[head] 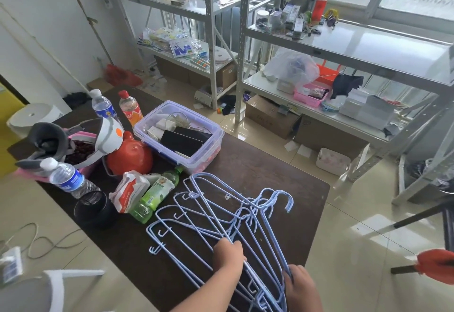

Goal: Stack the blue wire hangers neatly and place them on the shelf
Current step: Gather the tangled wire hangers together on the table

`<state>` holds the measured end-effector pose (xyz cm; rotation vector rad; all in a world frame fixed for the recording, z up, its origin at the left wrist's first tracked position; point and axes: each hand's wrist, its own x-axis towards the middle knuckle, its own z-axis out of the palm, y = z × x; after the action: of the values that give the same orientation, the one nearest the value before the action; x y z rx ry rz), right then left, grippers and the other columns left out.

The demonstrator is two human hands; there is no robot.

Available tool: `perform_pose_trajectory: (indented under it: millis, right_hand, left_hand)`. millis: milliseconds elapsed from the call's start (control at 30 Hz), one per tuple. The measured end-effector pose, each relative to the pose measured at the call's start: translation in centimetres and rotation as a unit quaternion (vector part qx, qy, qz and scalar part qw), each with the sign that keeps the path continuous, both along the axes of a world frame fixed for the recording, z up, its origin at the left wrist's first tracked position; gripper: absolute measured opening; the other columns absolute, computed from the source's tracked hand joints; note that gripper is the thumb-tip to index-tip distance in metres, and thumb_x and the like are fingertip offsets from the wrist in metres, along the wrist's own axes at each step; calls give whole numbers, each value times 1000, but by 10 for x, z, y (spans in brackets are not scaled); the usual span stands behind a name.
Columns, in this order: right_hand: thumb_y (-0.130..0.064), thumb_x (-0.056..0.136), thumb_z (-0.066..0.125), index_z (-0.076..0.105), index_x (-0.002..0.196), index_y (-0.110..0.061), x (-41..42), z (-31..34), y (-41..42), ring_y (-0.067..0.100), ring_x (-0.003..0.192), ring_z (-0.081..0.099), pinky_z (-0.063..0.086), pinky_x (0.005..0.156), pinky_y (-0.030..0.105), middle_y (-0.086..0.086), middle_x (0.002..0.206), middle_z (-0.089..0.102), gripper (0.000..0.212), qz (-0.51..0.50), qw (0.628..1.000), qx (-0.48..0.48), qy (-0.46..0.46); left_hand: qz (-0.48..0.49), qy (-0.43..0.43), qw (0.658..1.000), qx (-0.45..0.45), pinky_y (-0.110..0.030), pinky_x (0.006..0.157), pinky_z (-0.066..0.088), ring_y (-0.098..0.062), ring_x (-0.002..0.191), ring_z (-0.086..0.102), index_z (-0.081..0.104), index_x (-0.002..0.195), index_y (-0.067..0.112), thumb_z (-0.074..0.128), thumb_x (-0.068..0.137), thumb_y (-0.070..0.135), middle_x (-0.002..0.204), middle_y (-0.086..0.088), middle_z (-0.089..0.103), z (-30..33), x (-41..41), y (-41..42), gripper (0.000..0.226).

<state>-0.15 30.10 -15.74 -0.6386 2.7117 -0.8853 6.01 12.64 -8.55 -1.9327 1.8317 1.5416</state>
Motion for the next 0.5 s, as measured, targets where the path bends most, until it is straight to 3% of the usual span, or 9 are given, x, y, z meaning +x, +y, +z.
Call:
perform_pose_trajectory:
  millis: [67,100,167,300,500]
  right_hand:
    - [10,61,79,50,68,-18,1,-1,-1,14,61,44,34,55,24,-11,59,34,41,11,1000,-3,-3]
    - [10,62,78,47,72,-19,1,-1,-2,14,62,44,34,55,24,-11,59,33,44,11,1000,-7,-2]
    - [8,65,76,46,77,-22,1,0,-3,14,63,45,33,55,24,-11,59,34,45,6,1000,-11,-5]
    - [3,69,75,47,83,-26,1,2,-5,14,67,46,33,57,24,-8,60,40,43,-2,1000,-14,-24]
    - [0,72,74,46,81,-25,-3,4,-10,16,69,46,33,58,25,-11,64,38,38,-1,1000,-13,-22]
  left_hand:
    - [-24,-31,999,-19,-29,73,56,-28,79,70,61,84,8,50,80,29,84,-6,71,-9,6,-5,25]
    - [-32,-46,998,-21,-32,76,57,-30,80,71,63,83,8,48,75,34,85,-6,73,-14,7,-7,31]
    - [-59,-87,994,-27,-33,75,58,-27,75,71,64,82,10,45,71,38,78,-4,74,-39,9,-11,36]
    - [-89,-119,987,-55,-34,75,58,-23,71,71,63,80,14,43,73,37,75,-1,73,-19,8,-14,31]
    - [-134,-144,975,-106,-31,80,51,-27,97,65,65,93,13,48,84,29,101,-4,69,-6,-2,-16,26]
